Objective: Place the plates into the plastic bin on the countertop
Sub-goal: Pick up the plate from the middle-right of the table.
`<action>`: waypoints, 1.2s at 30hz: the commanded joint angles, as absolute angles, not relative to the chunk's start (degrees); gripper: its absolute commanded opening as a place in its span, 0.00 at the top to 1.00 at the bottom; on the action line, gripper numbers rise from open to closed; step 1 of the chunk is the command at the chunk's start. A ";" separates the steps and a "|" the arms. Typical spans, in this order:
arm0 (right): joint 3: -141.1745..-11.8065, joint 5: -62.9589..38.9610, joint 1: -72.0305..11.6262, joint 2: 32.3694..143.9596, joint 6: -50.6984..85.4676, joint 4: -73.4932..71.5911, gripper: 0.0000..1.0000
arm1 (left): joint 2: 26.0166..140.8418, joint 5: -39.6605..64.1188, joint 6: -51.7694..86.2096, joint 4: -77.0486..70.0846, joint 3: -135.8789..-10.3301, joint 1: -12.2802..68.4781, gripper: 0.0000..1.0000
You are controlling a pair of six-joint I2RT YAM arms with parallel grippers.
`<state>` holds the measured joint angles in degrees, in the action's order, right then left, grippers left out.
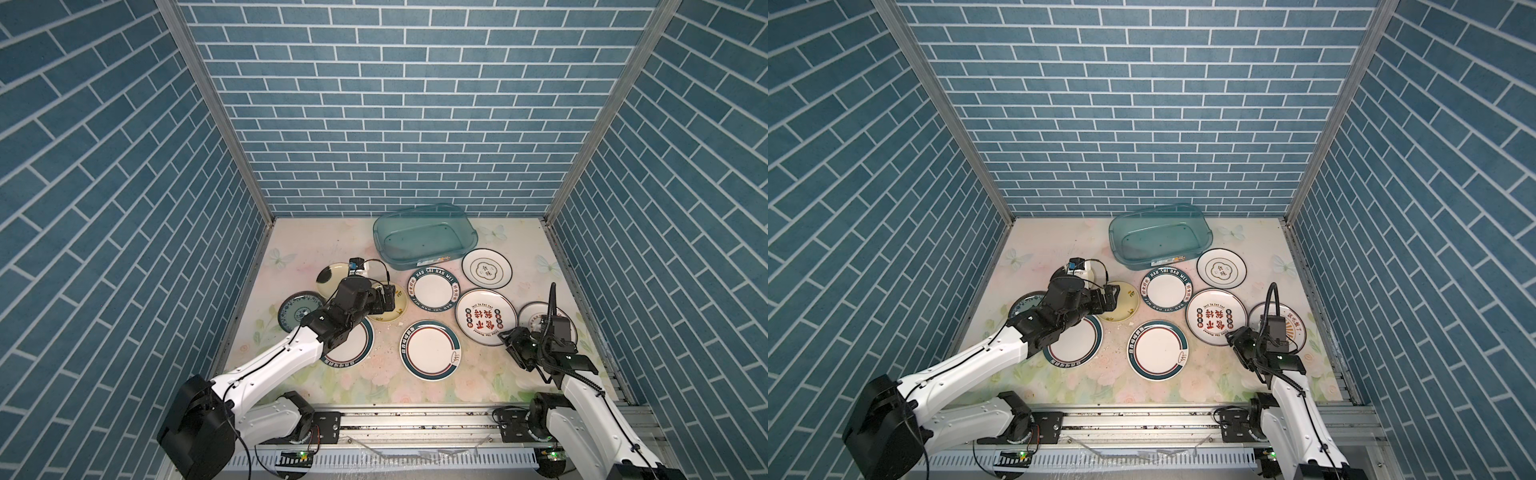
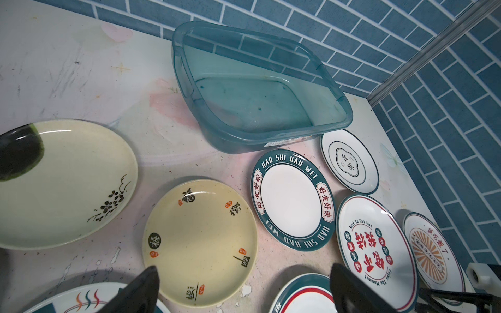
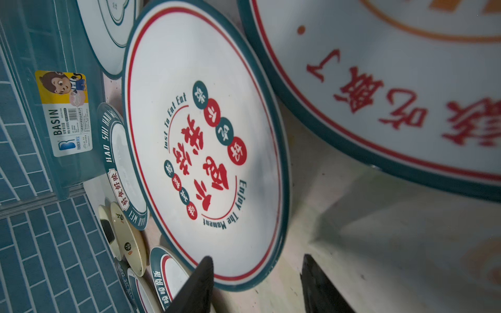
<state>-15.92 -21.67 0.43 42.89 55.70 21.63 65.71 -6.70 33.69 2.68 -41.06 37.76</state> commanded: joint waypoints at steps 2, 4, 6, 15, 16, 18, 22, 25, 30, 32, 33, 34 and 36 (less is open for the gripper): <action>-14.92 -18.80 0.41 43.51 58.86 18.16 0.49 | 66.68 -6.39 33.71 1.68 -40.78 37.97 0.00; -14.53 -18.39 0.35 43.84 58.95 17.50 0.50 | 66.86 -6.29 33.75 1.51 -40.78 37.97 0.01; -14.33 -17.89 0.35 44.29 58.93 17.02 0.53 | 66.85 -6.25 33.73 1.32 -40.69 37.99 0.00; -12.88 -16.26 0.38 48.25 58.96 13.33 0.64 | 68.50 -6.09 33.57 0.71 -40.96 38.01 0.00; -12.78 -16.26 0.36 48.78 59.04 12.79 0.64 | 68.72 -6.06 33.53 0.53 -40.96 38.00 0.00; -12.74 -16.10 0.38 50.14 58.93 11.90 0.65 | 69.12 -5.71 33.49 0.44 -41.04 37.98 0.00; -12.84 -15.40 0.43 51.78 58.88 11.05 0.65 | 69.60 -5.51 33.49 0.40 -41.22 37.96 0.00; -12.93 -14.85 0.40 52.29 58.89 10.66 0.66 | 69.61 -5.45 33.54 0.40 -41.31 37.98 0.00; -13.01 -13.87 0.36 52.53 58.89 10.53 0.78 | 69.35 -5.76 33.45 0.44 -41.27 37.97 0.00; -12.93 -13.48 0.36 52.49 58.88 10.65 0.80 | 69.35 -5.78 33.49 0.53 -41.31 37.97 0.00; -13.06 -13.45 0.36 52.55 58.89 10.95 0.81 | 69.34 -5.84 33.64 0.61 -41.31 37.97 0.01; -13.14 -13.45 0.40 52.54 58.88 11.19 0.83 | 69.35 -5.82 33.66 0.62 -41.31 37.98 0.00; -13.45 -13.28 0.42 52.26 58.63 11.83 0.85 | 69.24 -5.67 33.62 0.66 -41.22 38.01 0.00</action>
